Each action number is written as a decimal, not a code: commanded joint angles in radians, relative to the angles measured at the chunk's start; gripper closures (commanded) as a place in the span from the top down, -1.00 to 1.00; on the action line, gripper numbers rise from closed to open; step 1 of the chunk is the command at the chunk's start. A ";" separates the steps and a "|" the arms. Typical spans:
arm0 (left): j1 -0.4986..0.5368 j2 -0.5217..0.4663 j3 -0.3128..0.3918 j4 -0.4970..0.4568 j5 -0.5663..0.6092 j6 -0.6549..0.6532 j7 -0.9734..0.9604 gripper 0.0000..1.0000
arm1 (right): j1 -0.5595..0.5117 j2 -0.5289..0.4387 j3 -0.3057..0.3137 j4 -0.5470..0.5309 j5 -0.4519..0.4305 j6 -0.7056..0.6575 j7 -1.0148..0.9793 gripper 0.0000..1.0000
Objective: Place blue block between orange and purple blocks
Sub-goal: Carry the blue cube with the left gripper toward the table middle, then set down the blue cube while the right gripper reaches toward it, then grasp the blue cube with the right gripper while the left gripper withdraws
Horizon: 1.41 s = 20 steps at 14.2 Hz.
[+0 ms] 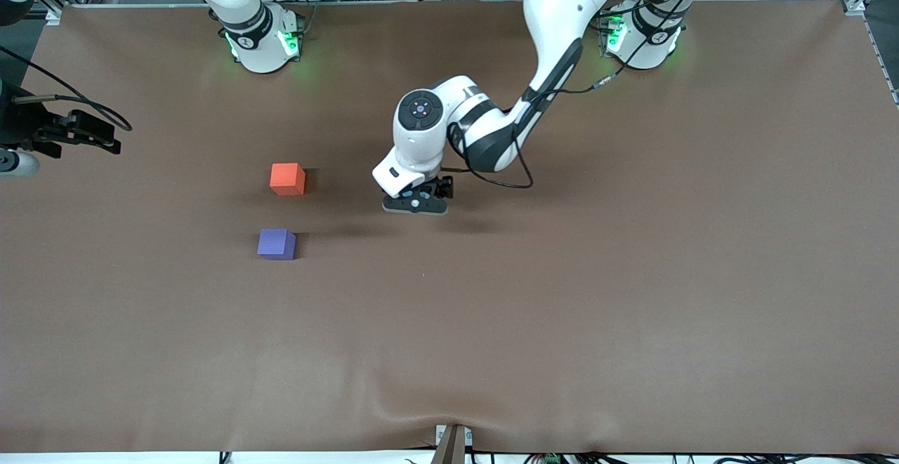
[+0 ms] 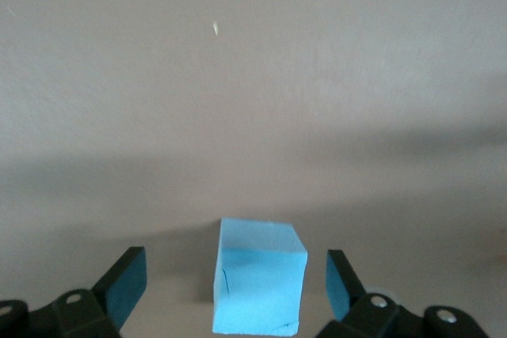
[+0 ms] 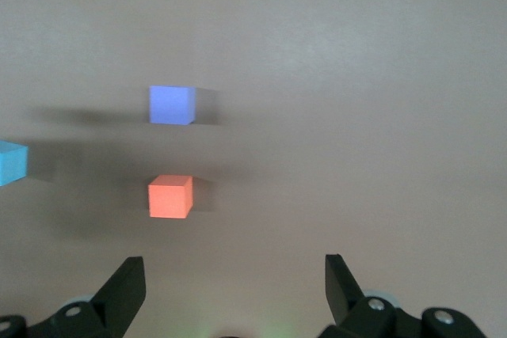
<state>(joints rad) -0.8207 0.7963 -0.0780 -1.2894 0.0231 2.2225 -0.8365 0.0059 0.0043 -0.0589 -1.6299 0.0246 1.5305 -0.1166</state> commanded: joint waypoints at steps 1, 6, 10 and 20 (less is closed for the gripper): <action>0.011 -0.092 0.046 -0.019 0.014 -0.017 0.000 1.00 | 0.045 0.016 -0.002 0.015 0.058 -0.010 0.066 1.00; 0.187 -0.250 0.049 -0.056 0.018 -0.306 0.088 1.00 | 0.238 0.081 -0.002 0.013 0.149 0.025 0.277 1.00; 0.368 -0.347 0.049 -0.080 0.020 -0.565 0.271 1.00 | 0.435 0.175 -0.002 0.013 0.155 0.138 0.528 1.00; 0.664 -0.720 0.043 -0.424 0.020 -0.699 0.555 1.00 | 0.736 0.463 -0.005 -0.034 0.138 0.489 0.783 1.00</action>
<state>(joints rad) -0.2248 0.1406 -0.0212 -1.6432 0.0265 1.5072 -0.3431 0.7134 0.4571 -0.0504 -1.6475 0.1698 1.9890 0.6088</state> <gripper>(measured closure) 0.000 0.000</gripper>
